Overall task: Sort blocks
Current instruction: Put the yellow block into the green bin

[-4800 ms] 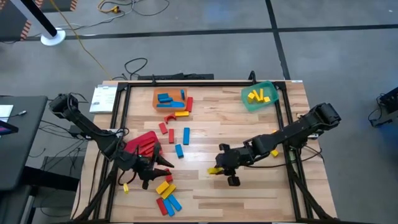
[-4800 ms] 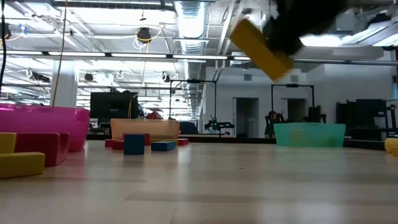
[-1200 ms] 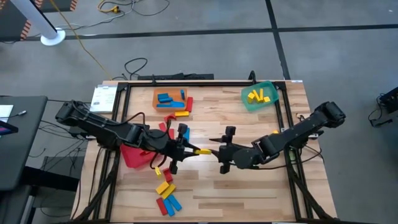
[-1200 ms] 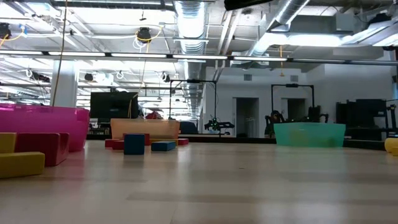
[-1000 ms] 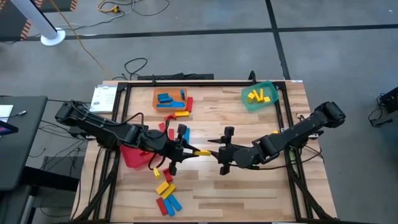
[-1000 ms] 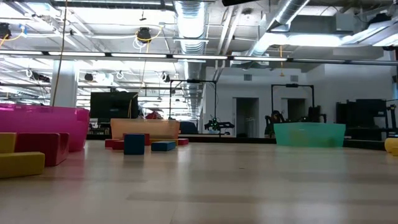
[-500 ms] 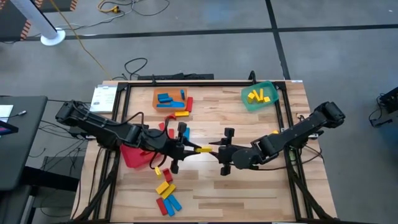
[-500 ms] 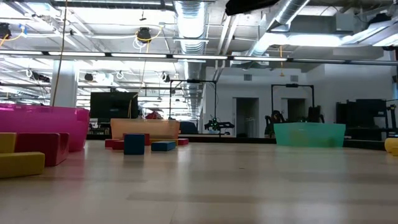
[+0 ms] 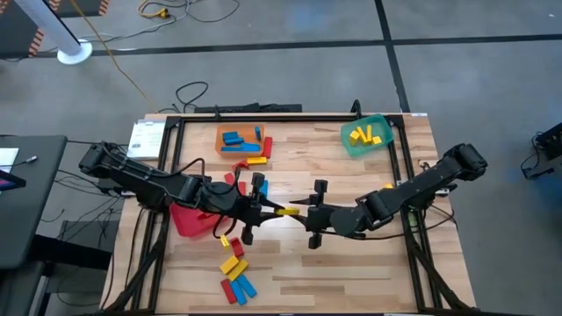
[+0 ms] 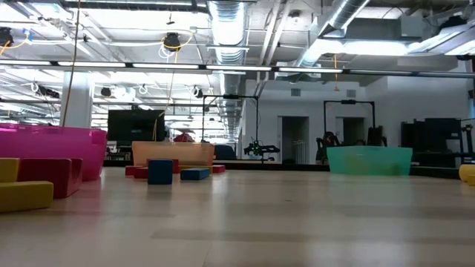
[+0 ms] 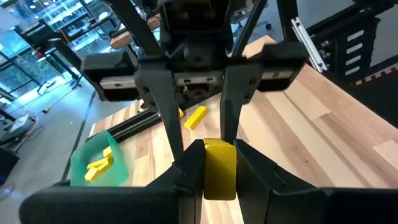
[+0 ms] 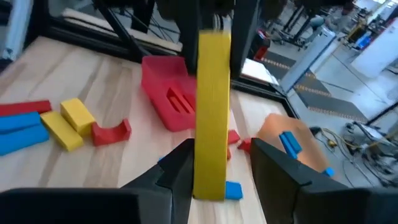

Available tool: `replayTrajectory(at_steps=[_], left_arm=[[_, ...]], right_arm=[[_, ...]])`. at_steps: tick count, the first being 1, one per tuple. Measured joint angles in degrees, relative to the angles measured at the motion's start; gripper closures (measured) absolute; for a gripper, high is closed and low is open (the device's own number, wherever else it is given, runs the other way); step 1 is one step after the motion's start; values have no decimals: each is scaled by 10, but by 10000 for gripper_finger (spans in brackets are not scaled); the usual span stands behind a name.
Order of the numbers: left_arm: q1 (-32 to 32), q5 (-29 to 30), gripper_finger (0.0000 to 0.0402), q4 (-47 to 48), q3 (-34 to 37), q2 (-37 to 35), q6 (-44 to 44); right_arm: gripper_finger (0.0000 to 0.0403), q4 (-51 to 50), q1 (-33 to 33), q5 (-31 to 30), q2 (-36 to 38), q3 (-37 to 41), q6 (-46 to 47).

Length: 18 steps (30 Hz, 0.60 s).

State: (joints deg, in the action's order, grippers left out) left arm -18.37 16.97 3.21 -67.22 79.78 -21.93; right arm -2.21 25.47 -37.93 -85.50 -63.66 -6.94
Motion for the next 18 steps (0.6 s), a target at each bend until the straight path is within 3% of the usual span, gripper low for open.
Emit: replayTrajectory(at_steps=[5, 13, 18], left_arm=[[0, 0, 344, -3, 0, 0, -3], [1, 6, 344, -3, 0, 0, 2], [1, 18, 321, 14, 0, 0, 18]], right_arm=[[258, 3, 0, 6, -1, 0, 2], [333, -27, -4, 6, -1, 0, 26], [348, -33, -5, 7, -1, 0, 29]])
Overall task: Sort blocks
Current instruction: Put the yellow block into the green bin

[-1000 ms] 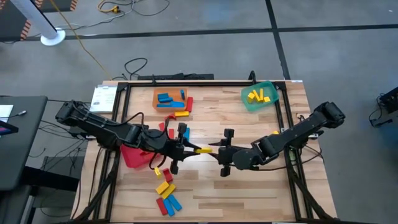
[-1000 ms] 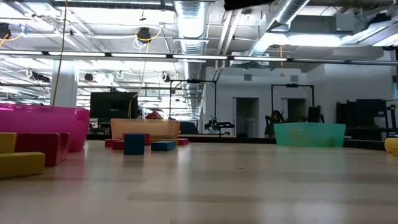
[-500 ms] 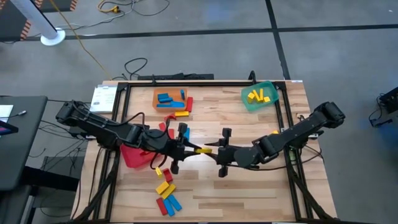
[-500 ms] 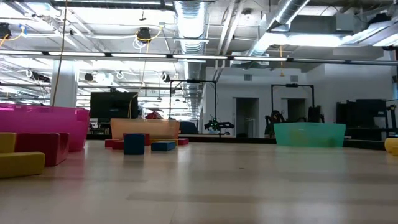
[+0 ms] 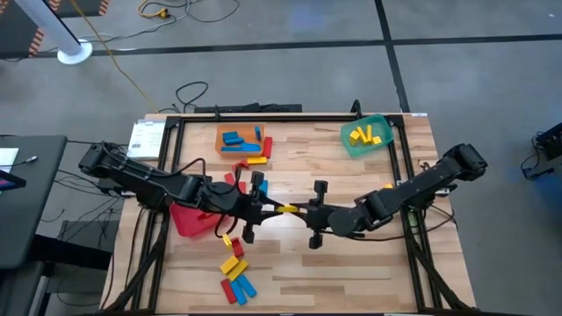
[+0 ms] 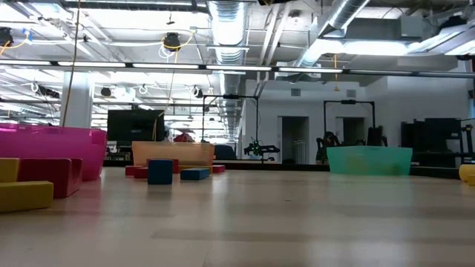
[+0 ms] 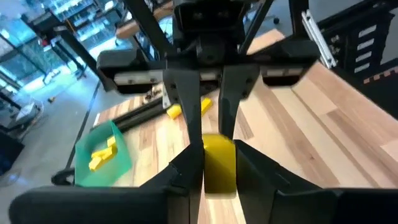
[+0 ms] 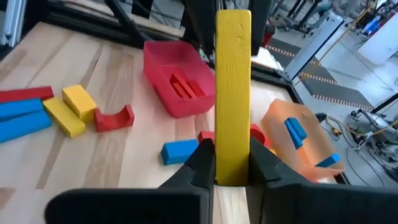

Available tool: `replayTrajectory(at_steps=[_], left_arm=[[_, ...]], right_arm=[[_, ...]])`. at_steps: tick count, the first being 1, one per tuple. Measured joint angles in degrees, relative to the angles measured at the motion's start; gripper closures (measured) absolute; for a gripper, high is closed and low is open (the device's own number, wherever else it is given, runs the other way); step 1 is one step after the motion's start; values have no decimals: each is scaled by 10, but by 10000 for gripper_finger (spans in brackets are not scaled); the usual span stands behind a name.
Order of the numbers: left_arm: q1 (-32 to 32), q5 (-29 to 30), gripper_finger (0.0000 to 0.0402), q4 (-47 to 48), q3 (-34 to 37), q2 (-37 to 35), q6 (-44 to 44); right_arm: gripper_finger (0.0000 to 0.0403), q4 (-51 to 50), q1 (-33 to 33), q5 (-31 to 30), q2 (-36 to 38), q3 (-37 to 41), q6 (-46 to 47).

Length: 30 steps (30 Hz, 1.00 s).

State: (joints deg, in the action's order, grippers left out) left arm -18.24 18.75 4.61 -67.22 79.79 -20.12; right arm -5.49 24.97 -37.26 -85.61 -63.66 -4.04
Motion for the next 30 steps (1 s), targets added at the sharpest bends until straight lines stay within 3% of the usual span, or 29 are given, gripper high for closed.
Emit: replayTrajectory(at_steps=[8, 18, 24, 30], left_arm=[[0, 35, 266, 84, 0, 0, 45], [-29, 8, 247, 239, 0, 0, 153], [-81, -2, 247, 206, 55, 0, 178], [-114, -3, 247, 117, 130, 0, 198]], right_arm=[[351, -64, -5, -18, 0, 1, 47], [352, -294, -78, -35, 0, 1, 252], [353, -453, -157, -22, 0, 1, 366], [350, -528, -242, -1, 0, 1, 400]])
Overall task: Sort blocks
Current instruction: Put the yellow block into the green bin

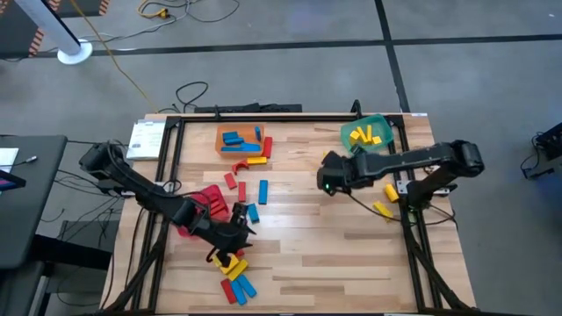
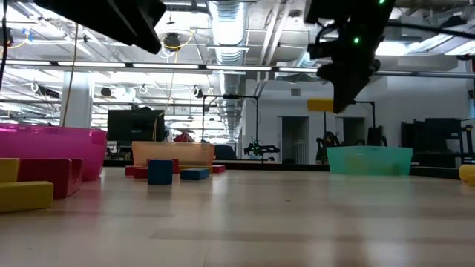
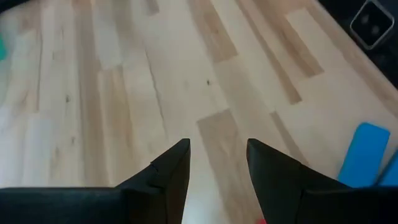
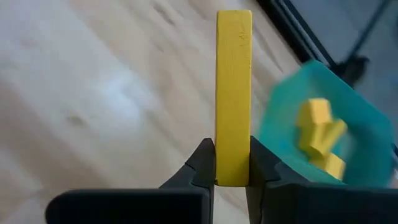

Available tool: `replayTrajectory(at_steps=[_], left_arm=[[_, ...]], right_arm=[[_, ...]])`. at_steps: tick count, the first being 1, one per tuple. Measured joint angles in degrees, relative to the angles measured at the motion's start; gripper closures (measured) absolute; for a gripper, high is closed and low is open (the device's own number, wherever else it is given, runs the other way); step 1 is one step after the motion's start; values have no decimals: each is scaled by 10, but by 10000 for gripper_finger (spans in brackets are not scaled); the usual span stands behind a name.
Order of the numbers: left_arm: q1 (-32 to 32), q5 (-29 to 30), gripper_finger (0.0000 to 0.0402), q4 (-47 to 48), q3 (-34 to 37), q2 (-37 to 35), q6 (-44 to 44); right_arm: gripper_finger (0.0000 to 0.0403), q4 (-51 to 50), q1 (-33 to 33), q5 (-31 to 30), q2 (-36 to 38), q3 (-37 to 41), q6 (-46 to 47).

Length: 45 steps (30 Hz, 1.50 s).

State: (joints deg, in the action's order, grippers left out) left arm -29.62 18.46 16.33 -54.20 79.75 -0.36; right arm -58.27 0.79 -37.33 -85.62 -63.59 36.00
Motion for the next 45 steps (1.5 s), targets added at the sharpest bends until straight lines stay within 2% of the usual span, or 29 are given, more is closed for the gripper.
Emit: replayTrajectory(at_steps=[5, 15, 24, 40, 45], left_arm=[[-24, -5, 247, -106, 67, 0, 11], [-57, -5, 247, -289, 164, 0, 17], [-74, -5, 247, -307, 169, 0, -3], [-74, -6, 247, -307, 169, 0, -5], [-74, -6, 247, -307, 169, 0, -5]], right_arm=[[348, -27, -74, 10, 1, 0, -6], [347, -46, -256, 101, 2, 0, -56], [346, -55, -375, 167, 2, 0, -80], [346, -62, -480, 161, 2, 0, -119], [318, -47, -490, 159, 2, 0, -132]])
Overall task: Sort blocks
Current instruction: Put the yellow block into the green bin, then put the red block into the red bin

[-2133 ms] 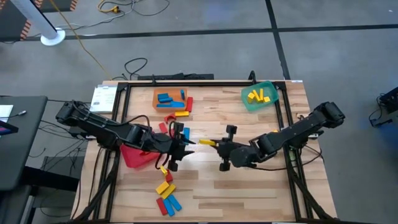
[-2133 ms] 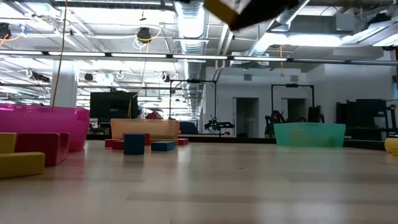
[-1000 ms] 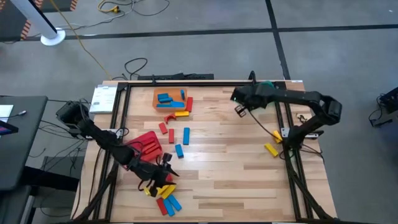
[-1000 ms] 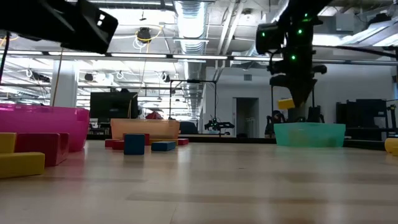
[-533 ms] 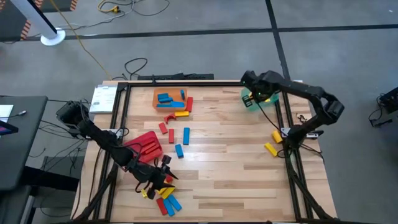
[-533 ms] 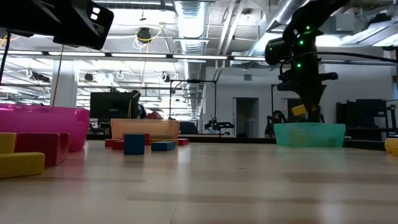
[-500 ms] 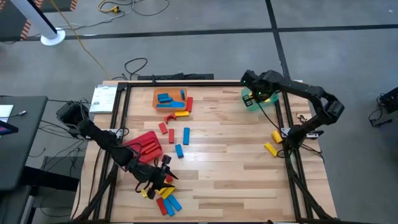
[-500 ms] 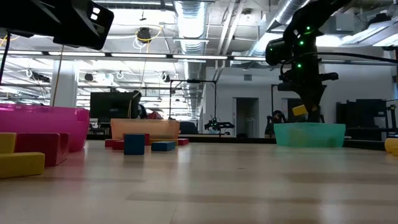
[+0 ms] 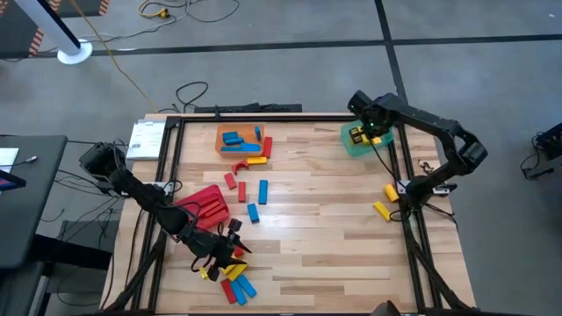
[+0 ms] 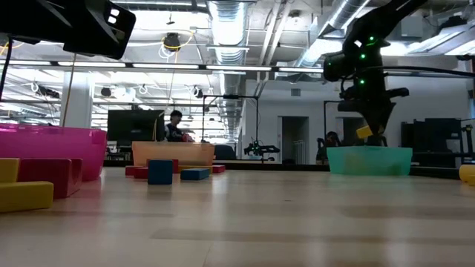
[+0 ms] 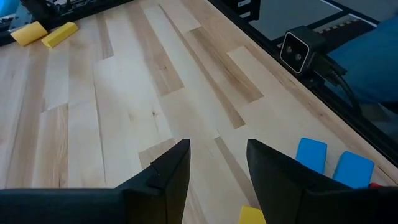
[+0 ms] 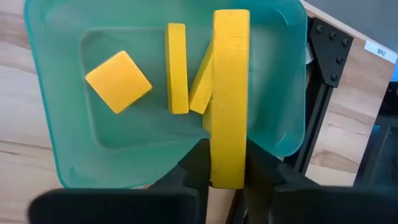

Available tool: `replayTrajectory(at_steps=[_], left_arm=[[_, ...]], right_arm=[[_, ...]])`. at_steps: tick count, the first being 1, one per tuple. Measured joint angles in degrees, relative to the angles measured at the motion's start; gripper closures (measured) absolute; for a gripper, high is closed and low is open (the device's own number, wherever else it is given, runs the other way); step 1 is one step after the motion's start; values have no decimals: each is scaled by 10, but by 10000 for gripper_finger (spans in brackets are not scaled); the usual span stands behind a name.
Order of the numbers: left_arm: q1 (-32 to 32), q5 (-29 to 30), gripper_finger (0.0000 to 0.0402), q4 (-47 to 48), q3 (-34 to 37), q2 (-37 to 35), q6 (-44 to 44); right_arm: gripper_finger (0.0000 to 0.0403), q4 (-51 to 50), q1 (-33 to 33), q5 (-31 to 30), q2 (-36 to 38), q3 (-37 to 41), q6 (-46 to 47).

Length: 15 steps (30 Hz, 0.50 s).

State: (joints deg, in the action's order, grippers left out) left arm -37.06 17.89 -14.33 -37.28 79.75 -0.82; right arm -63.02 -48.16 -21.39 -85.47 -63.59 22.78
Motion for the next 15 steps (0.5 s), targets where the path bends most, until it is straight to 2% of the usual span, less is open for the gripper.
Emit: replayTrajectory(at_steps=[9, 12, 15], left_arm=[[-2, -2, 247, 16, 0, 0, 1], [-2, -29, 247, 27, 0, 0, 7], [-5, -74, 247, 39, 0, 0, 13]], right_arm=[[194, 21, 0, -2, 0, 0, -8], [168, 27, 1, -2, 0, 0, -8], [160, 29, 11, -2, 0, 0, -12]])
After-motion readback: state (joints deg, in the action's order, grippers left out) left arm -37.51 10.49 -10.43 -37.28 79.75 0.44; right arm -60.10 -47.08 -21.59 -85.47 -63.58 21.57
